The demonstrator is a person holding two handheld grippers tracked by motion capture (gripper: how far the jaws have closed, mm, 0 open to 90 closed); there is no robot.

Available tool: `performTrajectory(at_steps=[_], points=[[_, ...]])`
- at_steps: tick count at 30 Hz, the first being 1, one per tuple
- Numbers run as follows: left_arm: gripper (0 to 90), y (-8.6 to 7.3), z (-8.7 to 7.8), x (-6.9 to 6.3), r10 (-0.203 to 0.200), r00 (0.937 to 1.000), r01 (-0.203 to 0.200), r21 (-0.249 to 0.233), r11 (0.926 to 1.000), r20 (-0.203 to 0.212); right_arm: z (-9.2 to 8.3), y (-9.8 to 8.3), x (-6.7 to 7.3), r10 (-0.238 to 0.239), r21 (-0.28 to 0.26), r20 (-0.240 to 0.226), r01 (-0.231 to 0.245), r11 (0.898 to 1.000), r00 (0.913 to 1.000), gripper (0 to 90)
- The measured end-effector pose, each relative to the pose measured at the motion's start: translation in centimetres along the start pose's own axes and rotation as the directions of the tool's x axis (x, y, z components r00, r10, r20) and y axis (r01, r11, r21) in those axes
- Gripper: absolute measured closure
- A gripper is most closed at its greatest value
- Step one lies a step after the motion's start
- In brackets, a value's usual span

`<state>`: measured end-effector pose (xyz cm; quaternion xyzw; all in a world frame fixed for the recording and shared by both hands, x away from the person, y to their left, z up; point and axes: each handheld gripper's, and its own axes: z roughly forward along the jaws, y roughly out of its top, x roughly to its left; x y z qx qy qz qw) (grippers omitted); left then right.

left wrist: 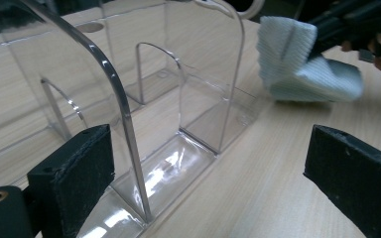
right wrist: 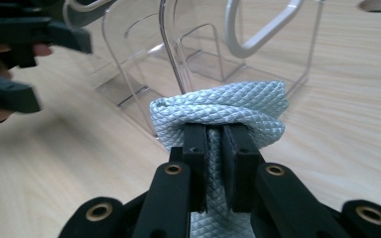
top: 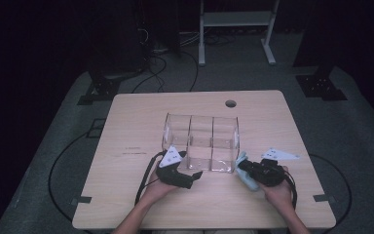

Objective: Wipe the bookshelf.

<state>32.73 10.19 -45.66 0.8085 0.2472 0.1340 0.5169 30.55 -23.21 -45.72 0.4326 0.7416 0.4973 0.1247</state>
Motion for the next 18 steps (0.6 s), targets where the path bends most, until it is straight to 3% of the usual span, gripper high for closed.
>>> performTrajectory(at_steps=[7,13,14,18], points=[[6.5,0.5,-1.1,0.2,0.011,0.9999,-0.011,-0.041,0.9991,0.003,-0.4,-0.1,-0.1,0.02,-0.019,-0.017,-0.02,1.0,0.9997,81.4],[9.4,1.6,-3.5,0.2,0.023,0.9997,-0.022,-0.1,0.9948,0.007,-1.1,0.2,0.7,-0.003,-0.043,-0.023,0.002,0.999,0.9997,81.4],[9.4,2.0,-4.2,0.2,0.041,0.9992,-0.041,-0.109,0.9932,-0.003,-1.2,0.4,0.9,-0.024,-0.047,-0.011,0.024,0.999,0.9996,81.4],[9.4,2.3,-5.3,0.7,0.056,0.9981,-0.059,-0.118,0.9913,-0.024,-1.1,0.5,0.9,-0.016,-0.053,-0.021,0.015,0.999,0.9996,81.4]])
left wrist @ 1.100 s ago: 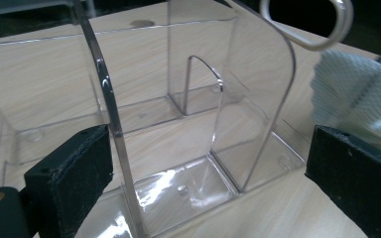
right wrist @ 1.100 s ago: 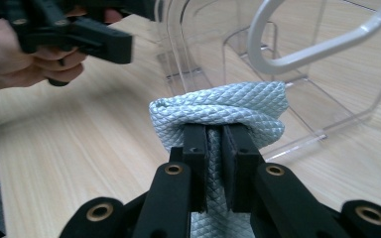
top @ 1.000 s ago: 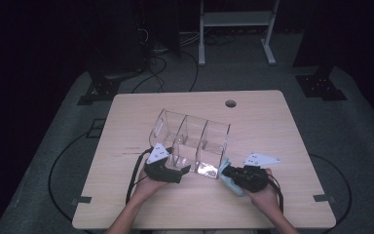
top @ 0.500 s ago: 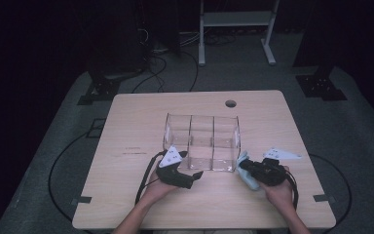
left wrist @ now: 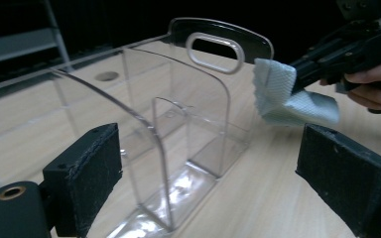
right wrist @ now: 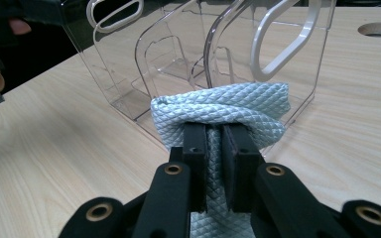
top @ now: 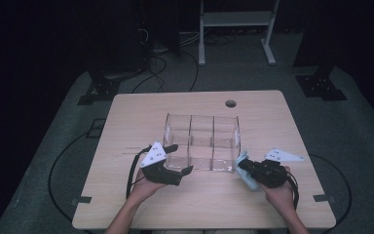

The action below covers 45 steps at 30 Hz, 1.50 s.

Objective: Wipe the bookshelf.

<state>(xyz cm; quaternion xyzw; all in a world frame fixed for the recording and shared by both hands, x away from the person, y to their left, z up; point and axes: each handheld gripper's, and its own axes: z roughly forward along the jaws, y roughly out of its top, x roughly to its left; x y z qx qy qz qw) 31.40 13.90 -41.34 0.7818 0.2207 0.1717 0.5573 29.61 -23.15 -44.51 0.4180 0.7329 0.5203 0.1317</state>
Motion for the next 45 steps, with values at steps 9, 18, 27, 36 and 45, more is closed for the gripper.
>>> performTrajectory(at_steps=[9,18,27,36,45], points=[[11.5,0.0,-2.3,2.7,-0.019,0.9997,0.018,-0.023,0.9996,-0.018,0.0,0.1,0.3,0.0,0.001,-0.017,0.0,1.0,0.9999,81.3],[9.3,-0.4,-2.8,4.2,-0.038,0.9982,0.037,-0.013,0.9992,-0.046,-0.2,0.2,0.7,-0.01,-0.004,-0.025,0.01,1.0,0.9996,81.3],[7.5,-1.6,-0.1,6.2,-0.093,0.9957,0.092,0.056,0.9942,0.01,-0.1,0.3,1.1,-0.027,0.013,-0.029,0.027,1.0,0.9992,81.3],[13.6,-2.4,1.2,7.4,-0.119,0.9929,0.119,0.057,0.9913,0.003,0.5,0.5,0.8,-0.024,0.022,-0.013,0.024,0.999,0.9996,81.3],[31.6,-2.5,1.2,7.9,-0.11,0.9939,0.11,0.045,0.9929,-0.01,0.4,0.8,-0.2,-0.015,0.016,0.035,0.014,1.0,0.9993,81.2]])
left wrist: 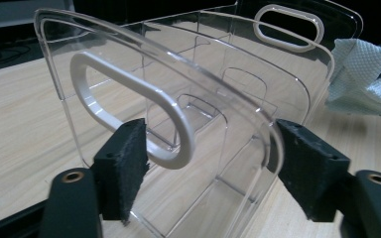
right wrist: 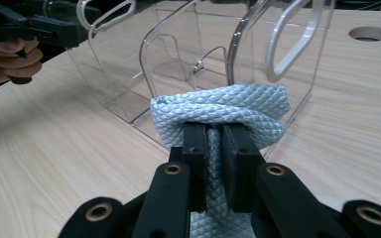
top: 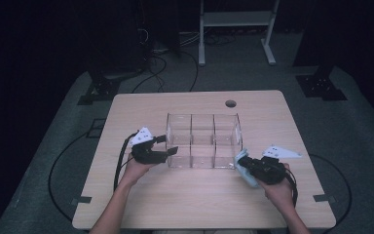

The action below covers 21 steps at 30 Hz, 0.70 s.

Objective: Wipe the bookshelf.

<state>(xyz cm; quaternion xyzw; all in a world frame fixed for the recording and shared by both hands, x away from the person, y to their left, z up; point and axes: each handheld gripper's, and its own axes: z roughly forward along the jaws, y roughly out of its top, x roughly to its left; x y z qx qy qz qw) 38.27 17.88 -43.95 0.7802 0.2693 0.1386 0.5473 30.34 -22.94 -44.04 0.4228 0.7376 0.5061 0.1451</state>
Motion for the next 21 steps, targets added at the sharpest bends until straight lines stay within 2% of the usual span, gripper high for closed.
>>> performTrajectory(at_steps=[7,11,14,17,21], points=[[39.2,0.2,-0.2,-0.8,0.036,0.9992,-0.036,0.008,0.9993,0.018,-0.3,-0.1,-0.8,0.018,-0.005,0.03,-0.018,1.0,0.9994,81.2],[32.3,0.2,0.2,-0.8,0.04,0.9992,-0.04,0.0,0.9992,0.007,-0.6,-0.1,-1.2,0.033,-0.011,0.035,-0.032,0.999,0.9989,81.2],[28.0,0.1,0.6,-0.7,0.027,0.9996,-0.027,-0.016,0.9995,0.003,-0.7,-0.1,-1.3,0.033,-0.016,0.035,-0.032,0.999,0.9988,81.2],[27.1,0.2,0.6,-0.5,0.024,0.9997,-0.024,-0.031,0.9992,0.005,-0.6,-0.1,-1.3,0.035,-0.009,0.035,-0.034,0.999,0.9988,81.2],[38.2,0.1,0.6,-0.3,0.015,0.9994,-0.014,-0.047,0.9988,0.032,-0.3,-0.1,-1.3,0.029,-0.003,0.025,-0.029,1.0,0.9993,81.2]])
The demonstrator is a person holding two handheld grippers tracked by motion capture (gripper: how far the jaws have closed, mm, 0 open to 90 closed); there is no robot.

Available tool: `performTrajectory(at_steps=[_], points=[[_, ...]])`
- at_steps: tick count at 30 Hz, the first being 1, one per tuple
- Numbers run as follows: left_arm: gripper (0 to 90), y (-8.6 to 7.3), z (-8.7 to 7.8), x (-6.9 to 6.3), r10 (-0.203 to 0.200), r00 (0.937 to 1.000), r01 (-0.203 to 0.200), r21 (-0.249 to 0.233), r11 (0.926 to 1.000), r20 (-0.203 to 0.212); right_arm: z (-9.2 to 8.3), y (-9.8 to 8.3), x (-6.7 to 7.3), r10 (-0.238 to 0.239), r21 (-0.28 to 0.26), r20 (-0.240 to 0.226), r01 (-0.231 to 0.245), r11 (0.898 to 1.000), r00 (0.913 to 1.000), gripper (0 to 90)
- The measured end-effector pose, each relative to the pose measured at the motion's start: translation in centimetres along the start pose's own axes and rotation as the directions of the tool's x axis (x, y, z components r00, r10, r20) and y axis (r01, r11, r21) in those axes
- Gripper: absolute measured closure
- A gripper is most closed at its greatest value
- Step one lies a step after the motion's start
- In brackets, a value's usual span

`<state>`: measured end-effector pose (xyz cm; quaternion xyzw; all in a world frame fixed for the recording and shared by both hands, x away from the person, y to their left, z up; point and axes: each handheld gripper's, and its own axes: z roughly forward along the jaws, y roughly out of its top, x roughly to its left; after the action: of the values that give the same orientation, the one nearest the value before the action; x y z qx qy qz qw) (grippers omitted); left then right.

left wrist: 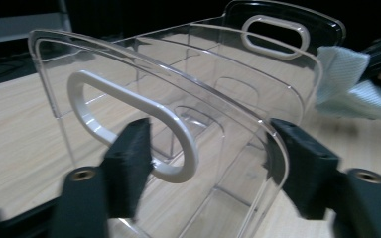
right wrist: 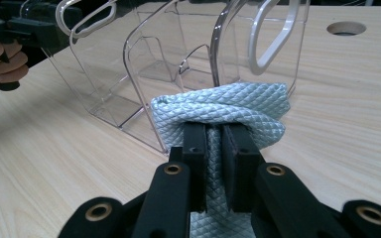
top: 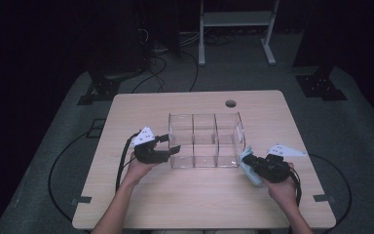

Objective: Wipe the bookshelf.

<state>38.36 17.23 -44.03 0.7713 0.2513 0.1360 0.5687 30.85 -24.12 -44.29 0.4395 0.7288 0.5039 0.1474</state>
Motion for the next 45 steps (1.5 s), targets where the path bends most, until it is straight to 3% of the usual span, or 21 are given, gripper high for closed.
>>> performTrajectory(at_steps=[3,5,14,18,22,25,29,34,37,43,45], points=[[47.9,0.0,0.1,-0.2,0.011,0.9999,-0.011,0.009,0.9999,0.007,0.2,-0.1,0.0,0.004,0.01,-0.001,-0.004,1.0,1.0,81.1],[53.0,0.1,0.1,-0.4,0.023,0.9997,-0.023,0.02,0.9995,-0.009,0.3,-0.1,-0.1,0.007,0.01,0.001,-0.007,1.0,1.0,81.1],[51.4,0.3,-1.0,-2.1,0.048,0.9985,-0.046,0.081,0.9957,-0.025,-0.4,1.4,0.5,-0.015,-0.036,0.014,0.015,0.999,0.9998,81.1],[51.2,-0.2,-1.8,-3.1,0.03,0.9977,-0.026,0.07,0.9972,-0.061,-0.3,1.6,0.7,-0.028,-0.04,0.022,0.029,0.999,0.9994,81.3],[51.0,-0.6,-2.5,-4.0,0.008,0.9967,-0.003,0.062,0.9981,-0.081,1.1,0.4,0.8,-0.041,0.017,0.041,0.04,0.999,0.9983,81.3],[50.6,-0.8,-2.8,-4.5,0.0,0.9959,0.005,0.058,0.9983,-0.091,2.0,-0.2,0.3,-0.006,0.049,0.032,0.005,0.999,0.9995,81.4],[50.4,-1.0,-3.0,-4.8,-0.005,0.9955,0.01,0.051,0.9987,-0.094,0.7,1.5,1.0,-0.028,-0.014,0.03,0.029,0.999,0.9992,81.4],[50.4,-1.2,-3.1,-5.1,-0.015,0.9945,0.019,0.035,0.9992,-0.104,0.2,3.2,1.3,-0.06,-0.031,0.046,0.061,0.998,0.9972,81.5],[50.4,-1.2,-3.2,-5.1,-0.021,0.9938,0.025,0.032,0.9992,-0.109,0.7,2.5,1.2,-0.043,-0.035,0.039,0.045,0.998,0.9983,81.5],[50.3,-1.4,-3.3,-5.1,-0.032,0.9936,0.034,0.023,0.9991,-0.108,3.0,0.1,0.3,0.01,0.052,0.034,-0.012,0.999,0.9994,81.4],[50.2,-1.4,-3.3,-5.0,-0.034,0.9937,0.036,0.021,0.9991,-0.107,3.0,0.2,0.4,0.015,0.047,0.04,-0.017,0.999,0.9991,81.4]])
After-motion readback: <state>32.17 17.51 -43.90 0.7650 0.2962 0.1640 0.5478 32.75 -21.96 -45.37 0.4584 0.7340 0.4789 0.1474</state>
